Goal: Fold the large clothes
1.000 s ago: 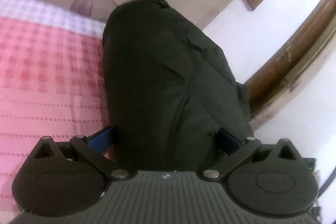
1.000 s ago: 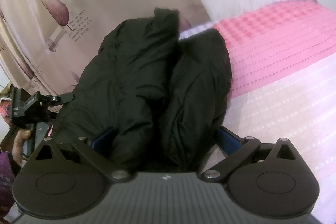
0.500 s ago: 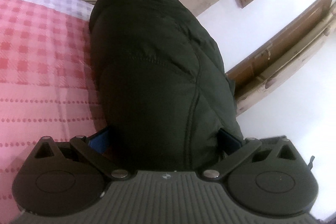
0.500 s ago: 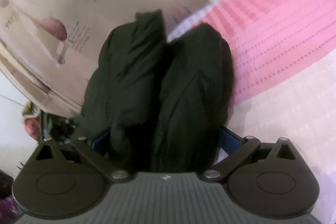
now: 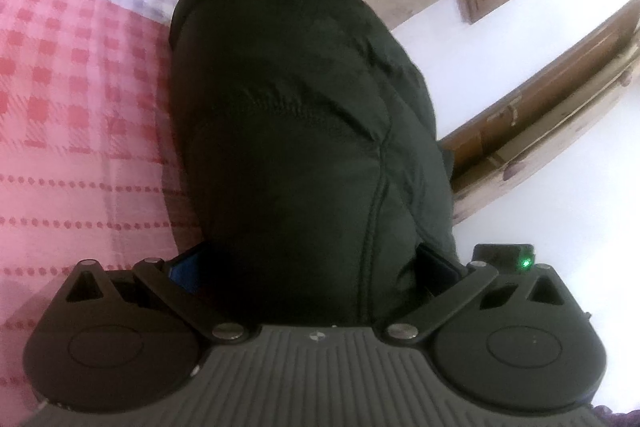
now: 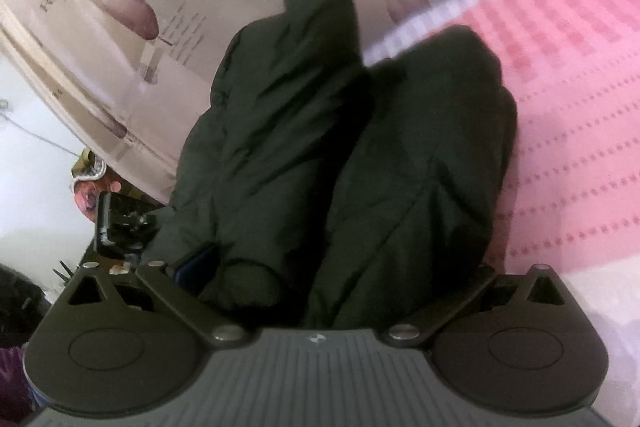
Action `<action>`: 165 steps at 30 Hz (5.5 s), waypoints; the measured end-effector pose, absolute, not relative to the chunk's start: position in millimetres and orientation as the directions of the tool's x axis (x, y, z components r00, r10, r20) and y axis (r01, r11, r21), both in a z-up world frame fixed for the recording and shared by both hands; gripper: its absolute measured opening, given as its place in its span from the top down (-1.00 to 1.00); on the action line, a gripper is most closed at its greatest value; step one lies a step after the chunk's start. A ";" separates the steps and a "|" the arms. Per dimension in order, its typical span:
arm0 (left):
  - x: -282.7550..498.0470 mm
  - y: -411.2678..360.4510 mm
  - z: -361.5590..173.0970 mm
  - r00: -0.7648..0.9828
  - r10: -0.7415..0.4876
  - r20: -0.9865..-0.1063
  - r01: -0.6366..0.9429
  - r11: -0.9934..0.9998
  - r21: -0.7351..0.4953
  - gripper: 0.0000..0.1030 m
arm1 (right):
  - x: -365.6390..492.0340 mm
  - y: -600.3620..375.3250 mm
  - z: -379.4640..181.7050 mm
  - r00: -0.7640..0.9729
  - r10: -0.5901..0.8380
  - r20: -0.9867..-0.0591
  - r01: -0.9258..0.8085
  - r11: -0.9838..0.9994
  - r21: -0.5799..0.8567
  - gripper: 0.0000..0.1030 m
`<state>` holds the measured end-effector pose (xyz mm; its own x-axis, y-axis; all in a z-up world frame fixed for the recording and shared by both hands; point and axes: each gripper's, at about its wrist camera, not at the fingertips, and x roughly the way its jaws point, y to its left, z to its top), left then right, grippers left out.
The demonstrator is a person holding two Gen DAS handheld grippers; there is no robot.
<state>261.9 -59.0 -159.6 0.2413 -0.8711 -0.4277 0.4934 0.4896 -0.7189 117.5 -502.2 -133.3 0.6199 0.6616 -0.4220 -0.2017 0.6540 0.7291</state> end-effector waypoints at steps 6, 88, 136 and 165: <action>261.6 -63.1 -157.0 0.254 -0.859 -0.443 0.500 0.509 -0.701 -1.00 | 114.2 -503.2 -135.4 0.642 0.649 -0.407 -0.217 0.663 0.716 -1.00; 81.7 27.9 -54.3 0.670 -0.559 -0.488 0.502 0.826 -0.256 -0.55 | 36.1 -344.8 -65.9 0.683 0.673 -0.284 -0.330 0.631 0.702 -0.03; -60.1 17.1 -18.2 0.993 -0.021 -0.114 0.023 1.000 0.016 -1.00 | -122.4 -240.7 -20.0 0.977 0.154 -0.151 -0.139 0.985 0.104 -1.00; -96.4 -7.1 -4.5 0.972 -0.162 -0.170 0.168 0.986 0.023 -1.00 | -146.5 -216.2 -6.9 0.985 0.132 -0.114 -0.131 0.991 0.023 -1.00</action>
